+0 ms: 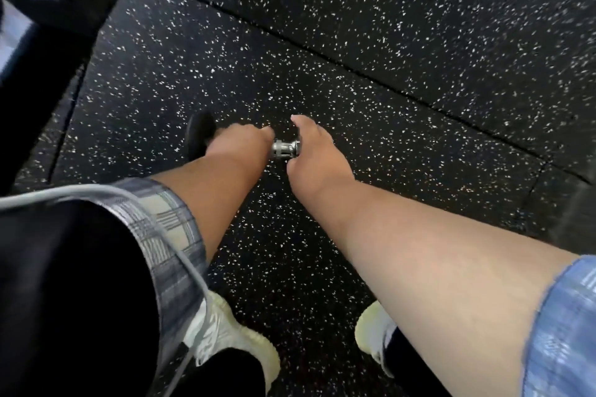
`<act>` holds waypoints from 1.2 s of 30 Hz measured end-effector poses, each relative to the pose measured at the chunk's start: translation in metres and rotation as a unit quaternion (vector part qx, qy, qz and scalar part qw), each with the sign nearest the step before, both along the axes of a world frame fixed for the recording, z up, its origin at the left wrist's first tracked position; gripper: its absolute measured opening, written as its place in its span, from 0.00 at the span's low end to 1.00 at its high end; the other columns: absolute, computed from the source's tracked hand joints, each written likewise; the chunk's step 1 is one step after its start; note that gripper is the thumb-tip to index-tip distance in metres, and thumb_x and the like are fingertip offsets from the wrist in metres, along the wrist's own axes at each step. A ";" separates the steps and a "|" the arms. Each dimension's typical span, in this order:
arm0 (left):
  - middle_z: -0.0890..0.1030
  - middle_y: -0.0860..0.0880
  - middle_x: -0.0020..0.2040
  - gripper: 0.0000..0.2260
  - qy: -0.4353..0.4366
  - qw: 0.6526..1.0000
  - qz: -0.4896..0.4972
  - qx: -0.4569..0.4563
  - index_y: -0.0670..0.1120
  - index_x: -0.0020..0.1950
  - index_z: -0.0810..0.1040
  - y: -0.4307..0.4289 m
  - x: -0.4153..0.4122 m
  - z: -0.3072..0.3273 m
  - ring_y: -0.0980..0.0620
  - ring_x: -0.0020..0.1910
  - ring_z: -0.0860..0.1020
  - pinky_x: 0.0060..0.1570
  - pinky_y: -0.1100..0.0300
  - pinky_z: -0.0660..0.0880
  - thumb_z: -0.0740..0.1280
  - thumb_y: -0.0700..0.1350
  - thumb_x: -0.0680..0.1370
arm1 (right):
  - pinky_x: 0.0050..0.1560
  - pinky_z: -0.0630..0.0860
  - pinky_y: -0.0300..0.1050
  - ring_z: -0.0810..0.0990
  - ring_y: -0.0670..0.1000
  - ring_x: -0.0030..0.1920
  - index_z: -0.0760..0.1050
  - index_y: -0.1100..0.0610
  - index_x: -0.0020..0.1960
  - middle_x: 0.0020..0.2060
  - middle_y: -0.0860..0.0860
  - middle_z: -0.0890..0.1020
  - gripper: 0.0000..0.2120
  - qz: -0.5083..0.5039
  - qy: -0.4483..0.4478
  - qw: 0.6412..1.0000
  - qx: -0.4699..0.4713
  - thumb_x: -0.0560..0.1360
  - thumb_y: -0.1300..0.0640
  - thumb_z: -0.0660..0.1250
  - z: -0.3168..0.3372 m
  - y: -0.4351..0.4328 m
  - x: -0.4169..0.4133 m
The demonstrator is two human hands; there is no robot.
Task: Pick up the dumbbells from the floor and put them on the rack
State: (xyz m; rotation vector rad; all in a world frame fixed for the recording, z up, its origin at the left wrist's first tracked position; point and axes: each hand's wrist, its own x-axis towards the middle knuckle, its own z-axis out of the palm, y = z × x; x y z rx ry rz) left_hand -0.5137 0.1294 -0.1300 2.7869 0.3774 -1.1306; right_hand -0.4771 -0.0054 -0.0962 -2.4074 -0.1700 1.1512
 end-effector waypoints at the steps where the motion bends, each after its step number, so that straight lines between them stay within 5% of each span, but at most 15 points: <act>1: 0.69 0.48 0.36 0.12 -0.002 1.000 -0.004 -0.001 0.49 0.54 0.71 0.000 -0.001 0.022 0.44 0.39 0.71 0.36 0.50 0.70 0.64 0.37 0.73 | 0.44 0.73 0.46 0.77 0.50 0.45 0.51 0.39 0.77 0.71 0.48 0.68 0.38 -0.015 0.009 1.000 0.009 0.75 0.61 0.65 0.022 -0.003 -0.001; 5: 0.76 0.45 0.41 0.11 0.005 0.999 -0.037 0.006 0.49 0.54 0.72 -0.003 0.002 0.131 0.41 0.43 0.76 0.38 0.51 0.69 0.63 0.38 0.74 | 0.48 0.72 0.44 0.77 0.52 0.49 0.45 0.44 0.80 0.64 0.51 0.76 0.46 -0.078 0.051 0.996 0.016 0.71 0.56 0.69 0.125 -0.013 0.001; 12: 0.73 0.48 0.36 0.15 -0.003 1.000 -0.006 0.007 0.48 0.55 0.70 -0.010 0.007 0.367 0.45 0.34 0.73 0.35 0.50 0.74 0.67 0.35 0.71 | 0.33 0.69 0.39 0.78 0.49 0.42 0.53 0.49 0.80 0.62 0.53 0.78 0.38 -0.064 0.058 0.994 0.073 0.74 0.58 0.66 0.344 -0.018 0.016; 17: 0.78 0.46 0.44 0.15 -0.005 0.999 0.041 0.006 0.48 0.55 0.69 0.002 0.001 0.535 0.41 0.46 0.79 0.46 0.43 0.79 0.67 0.35 0.72 | 0.44 0.73 0.44 0.78 0.52 0.47 0.60 0.51 0.76 0.55 0.51 0.79 0.33 -0.002 0.006 0.993 0.115 0.73 0.58 0.66 0.498 -0.004 0.019; 20: 0.80 0.48 0.47 0.13 -0.055 0.996 0.062 0.024 0.49 0.54 0.70 0.016 -0.023 0.615 0.42 0.48 0.80 0.49 0.43 0.79 0.66 0.37 0.73 | 0.51 0.75 0.46 0.79 0.53 0.53 0.58 0.51 0.78 0.61 0.52 0.78 0.35 0.034 -0.007 0.991 0.128 0.74 0.58 0.66 0.586 0.014 0.009; 24: 0.82 0.48 0.50 0.10 -0.141 0.984 0.102 0.044 0.48 0.56 0.73 0.043 -0.073 0.699 0.43 0.50 0.81 0.50 0.47 0.78 0.65 0.43 0.75 | 0.61 0.74 0.48 0.78 0.56 0.60 0.58 0.50 0.78 0.66 0.54 0.76 0.34 0.086 -0.028 0.987 0.130 0.74 0.58 0.65 0.693 0.044 -0.022; 28: 0.82 0.48 0.50 0.08 -0.187 0.976 0.072 0.080 0.49 0.53 0.73 0.083 -0.111 0.766 0.43 0.50 0.81 0.45 0.51 0.77 0.64 0.46 0.75 | 0.57 0.74 0.46 0.78 0.56 0.56 0.65 0.52 0.71 0.61 0.54 0.79 0.26 0.115 -0.076 0.979 0.149 0.74 0.57 0.64 0.763 0.079 -0.058; 36: 0.74 0.53 0.36 0.05 -0.267 0.941 0.112 0.173 0.52 0.43 0.69 0.153 -0.164 0.857 0.45 0.41 0.79 0.35 0.56 0.71 0.65 0.44 0.74 | 0.56 0.71 0.43 0.75 0.58 0.65 0.55 0.50 0.80 0.69 0.55 0.74 0.36 0.185 -0.129 0.956 0.188 0.75 0.54 0.66 0.838 0.164 -0.091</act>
